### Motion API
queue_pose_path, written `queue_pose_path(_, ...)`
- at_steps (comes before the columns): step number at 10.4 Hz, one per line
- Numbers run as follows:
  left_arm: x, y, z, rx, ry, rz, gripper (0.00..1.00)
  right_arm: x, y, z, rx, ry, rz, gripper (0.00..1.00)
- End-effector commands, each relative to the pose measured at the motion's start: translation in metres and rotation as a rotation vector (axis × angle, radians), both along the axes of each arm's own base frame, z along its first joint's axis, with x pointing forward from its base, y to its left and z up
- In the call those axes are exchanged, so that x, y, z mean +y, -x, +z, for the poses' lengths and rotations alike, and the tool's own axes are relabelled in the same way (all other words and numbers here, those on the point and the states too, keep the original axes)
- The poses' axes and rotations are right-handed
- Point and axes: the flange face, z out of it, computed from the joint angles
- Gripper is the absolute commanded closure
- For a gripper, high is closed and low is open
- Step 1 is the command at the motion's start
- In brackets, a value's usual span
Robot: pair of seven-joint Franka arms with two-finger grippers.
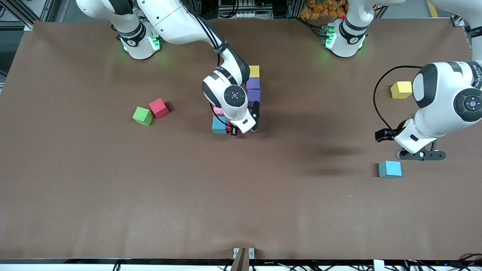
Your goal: Form number 2 with 11 blocks
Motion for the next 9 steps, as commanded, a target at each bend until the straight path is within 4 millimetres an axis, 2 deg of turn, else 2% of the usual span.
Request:
queue_pose_path(1,0.001,0.001,-0.001,-0.009,0.022,-0.021,0.0,-0.003,0.002,-0.001,-0.012,0.03,-0.001,1.0)
queue_pose_path(2,0.001,0.0,-0.004,-0.01,0.022,-0.029,0.0,-0.005,0.0,-0.001,-0.012,0.03,-0.007,0.8)
queue_pose_path(3,0.003,-0.001,-0.008,-0.011,0.021,-0.036,0.0,-0.007,-0.003,0.0,-0.016,0.026,-0.016,0.01)
queue_pose_path(7,0.013,-0.002,-0.011,-0.007,0.021,-0.033,0.0,-0.007,-0.006,0.007,-0.021,0.019,-0.03,0.0)
queue_pose_path(9,0.015,-0.002,-0.012,-0.004,0.02,-0.03,0.0,-0.013,-0.013,0.027,-0.019,0.01,-0.047,0.0)
